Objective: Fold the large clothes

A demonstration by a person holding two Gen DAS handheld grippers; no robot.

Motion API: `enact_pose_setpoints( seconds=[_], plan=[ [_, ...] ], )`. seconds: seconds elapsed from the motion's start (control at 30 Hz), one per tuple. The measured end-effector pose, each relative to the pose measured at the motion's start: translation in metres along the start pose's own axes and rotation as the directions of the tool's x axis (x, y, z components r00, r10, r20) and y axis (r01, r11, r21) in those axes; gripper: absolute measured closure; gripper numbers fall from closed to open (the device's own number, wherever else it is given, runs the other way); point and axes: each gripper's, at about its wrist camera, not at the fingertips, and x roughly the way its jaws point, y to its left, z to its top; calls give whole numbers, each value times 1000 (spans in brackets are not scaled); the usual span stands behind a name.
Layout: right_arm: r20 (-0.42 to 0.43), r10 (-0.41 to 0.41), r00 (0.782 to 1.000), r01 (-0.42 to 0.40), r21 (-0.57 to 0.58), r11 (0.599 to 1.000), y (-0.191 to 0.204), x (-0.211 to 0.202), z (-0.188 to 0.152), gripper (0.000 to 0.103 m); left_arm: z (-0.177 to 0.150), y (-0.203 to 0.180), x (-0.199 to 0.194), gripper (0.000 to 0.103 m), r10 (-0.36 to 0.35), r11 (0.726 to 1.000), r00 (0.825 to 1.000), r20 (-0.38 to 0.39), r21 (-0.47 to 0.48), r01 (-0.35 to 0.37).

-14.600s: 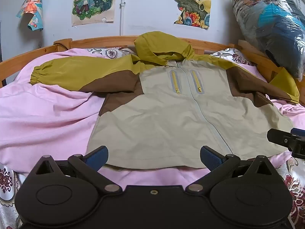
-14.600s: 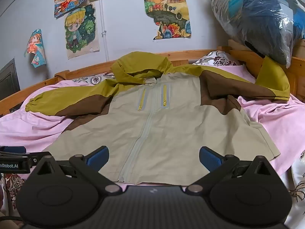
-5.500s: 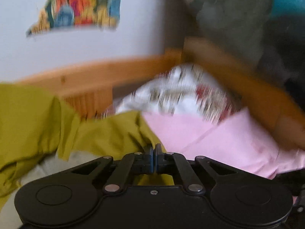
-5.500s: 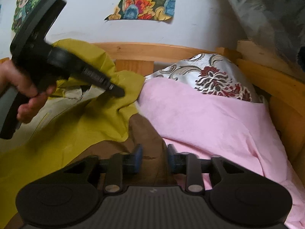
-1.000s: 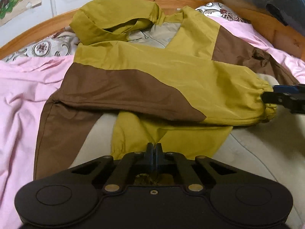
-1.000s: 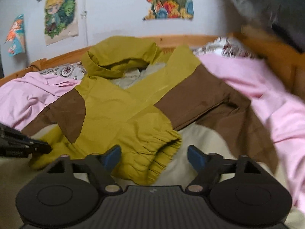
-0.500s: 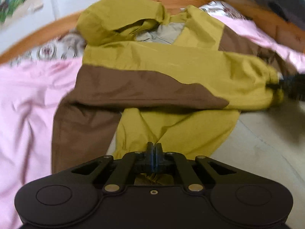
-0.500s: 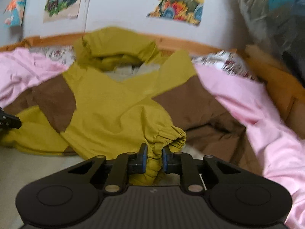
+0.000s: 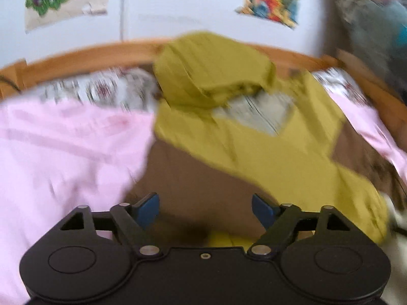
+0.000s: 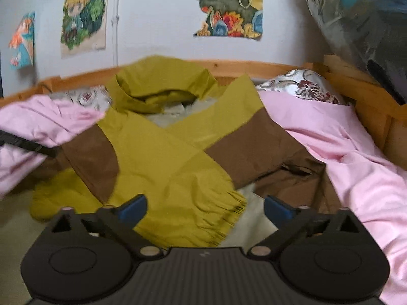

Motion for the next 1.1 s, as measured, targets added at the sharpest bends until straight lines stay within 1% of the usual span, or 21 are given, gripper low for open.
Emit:
enact_pose_setpoints(
  seconds=[0.07,0.13,0.23,0.3,0.37,0.43,0.5,0.57,0.67,0.7,0.73,0.77,0.8,0.83,0.9,0.93,0.97,1.0,1.03,1.07,1.1],
  plan=[
    [18,23,1000,-23,14,1000,7,5,2,0,30,7,12,12,55,998,998,36,-2,-55],
    [41,41,998,-42,46,998,12,10,1,0,57,14,26,6,108,994,991,80,-14,-107],
    [42,66,997,-69,65,996,18,18,-7,0,98,23,54,5,164,986,979,122,-51,-159],
    [27,85,996,-87,62,994,20,23,-14,0,121,26,76,5,192,981,971,142,-46,-187],
    [12,82,997,-83,69,994,20,28,-20,0,139,25,100,5,218,976,964,150,-25,-216],
    [-6,84,996,-83,107,991,15,33,-23,0,151,22,121,6,241,970,957,161,-18,-242],
    [-7,91,996,-89,151,985,10,35,-24,0,159,21,142,7,256,967,952,165,-39,-253],
    [-3,94,996,-92,169,981,7,36,-23,0,162,22,158,9,266,963,953,146,-89,-255],
    [-2,91,996,-90,165,982,7,36,-24,0,164,27,175,18,257,957,957,137,-175,-232],
    [-2,92,996,-90,167,982,7,36,-24,0,165,27,178,35,237,960,961,142,-188,-208],
    [-2,92,996,-90,171,981,7,37,-24,0,165,26,180,59,216,964,965,146,-189,-187],
    [0,94,996,-92,175,980,7,36,-23,0,166,23,181,68,214,966,965,150,-181,-186],
    [1,95,995,-94,177,980,7,36,-24,0,166,20,179,90,213,968,962,169,-172,-184],
    [3,95,995,-94,178,979,6,36,-24,0,166,16,175,99,201,971,960,193,-168,-170],
    [6,96,995,-95,184,978,6,36,-23,0,161,2,158,99,185,979,945,270,-135,-153],
    [10,96,995,-96,189,977,5,35,-23,0,157,-7,147,99,169,985,939,301,-91,-148],
    [13,95,995,-95,193,977,4,34,-23,0,150,-21,135,100,155,987,925,346,-13,-161],
    [16,91,996,-93,195,976,4,33,-23,0,140,-33,123,100,136,983,914,382,62,-172],
    [19,87,996,-89,197,976,4,33,-23,0,128,-47,111,101,98,975,906,412,143,-170],
    [21,80,997,-83,199,976,3,33,-22,0,116,-56,101,101,61,968,901,430,194,-159],
    [26,71,997,-75,203,976,3,32,-21,0,104,-66,92,101,17,960,903,430,245,-135]
  ],
)
